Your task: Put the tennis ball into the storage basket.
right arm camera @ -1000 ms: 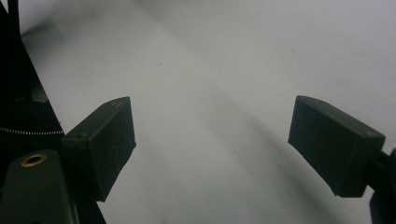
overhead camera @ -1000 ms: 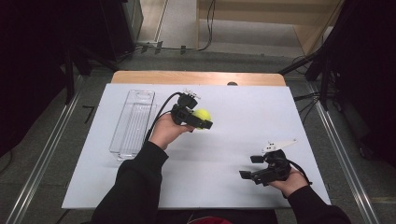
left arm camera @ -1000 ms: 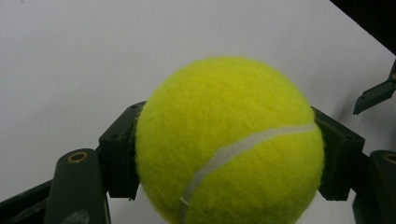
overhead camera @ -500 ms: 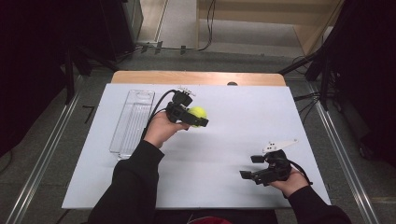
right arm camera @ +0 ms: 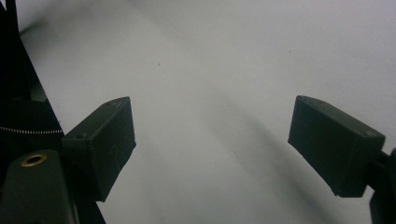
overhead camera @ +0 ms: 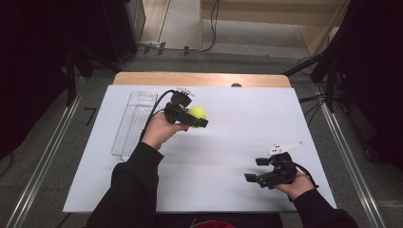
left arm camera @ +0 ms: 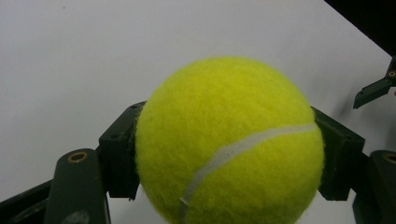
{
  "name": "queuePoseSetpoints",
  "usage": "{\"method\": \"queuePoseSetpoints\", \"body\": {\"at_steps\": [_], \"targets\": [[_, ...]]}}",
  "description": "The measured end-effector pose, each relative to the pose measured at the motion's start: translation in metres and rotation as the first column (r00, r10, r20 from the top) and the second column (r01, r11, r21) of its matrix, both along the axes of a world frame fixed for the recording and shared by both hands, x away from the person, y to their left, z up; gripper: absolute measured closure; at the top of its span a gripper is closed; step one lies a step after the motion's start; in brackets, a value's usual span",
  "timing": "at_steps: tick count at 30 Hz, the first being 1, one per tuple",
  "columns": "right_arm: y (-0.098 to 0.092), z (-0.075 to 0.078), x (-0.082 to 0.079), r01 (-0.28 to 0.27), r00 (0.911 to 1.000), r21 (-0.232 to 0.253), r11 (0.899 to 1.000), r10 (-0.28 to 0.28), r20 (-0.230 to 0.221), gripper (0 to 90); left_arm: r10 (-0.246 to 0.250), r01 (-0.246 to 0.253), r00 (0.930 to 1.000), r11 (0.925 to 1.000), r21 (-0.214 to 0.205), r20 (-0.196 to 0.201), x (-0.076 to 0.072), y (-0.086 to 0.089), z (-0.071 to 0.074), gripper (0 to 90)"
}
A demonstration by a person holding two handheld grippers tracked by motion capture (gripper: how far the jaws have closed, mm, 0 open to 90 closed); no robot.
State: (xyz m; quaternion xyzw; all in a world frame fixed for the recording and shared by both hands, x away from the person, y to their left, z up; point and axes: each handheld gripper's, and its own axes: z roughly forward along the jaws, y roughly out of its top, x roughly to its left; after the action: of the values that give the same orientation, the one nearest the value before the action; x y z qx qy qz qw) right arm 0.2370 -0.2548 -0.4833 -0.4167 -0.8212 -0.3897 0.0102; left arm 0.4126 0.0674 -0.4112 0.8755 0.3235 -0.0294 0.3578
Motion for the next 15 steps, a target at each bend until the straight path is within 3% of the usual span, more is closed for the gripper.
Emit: {"method": "queuePoseSetpoints", "body": {"at_steps": [15], "targets": [[0.001,0.0,0.001,0.0,1.0,0.001,1.0,0.0,0.005,12.7,0.028,-0.027,0.9996,0.9995,-0.014,0.011,0.002,0.019,0.009,26.6]]}}
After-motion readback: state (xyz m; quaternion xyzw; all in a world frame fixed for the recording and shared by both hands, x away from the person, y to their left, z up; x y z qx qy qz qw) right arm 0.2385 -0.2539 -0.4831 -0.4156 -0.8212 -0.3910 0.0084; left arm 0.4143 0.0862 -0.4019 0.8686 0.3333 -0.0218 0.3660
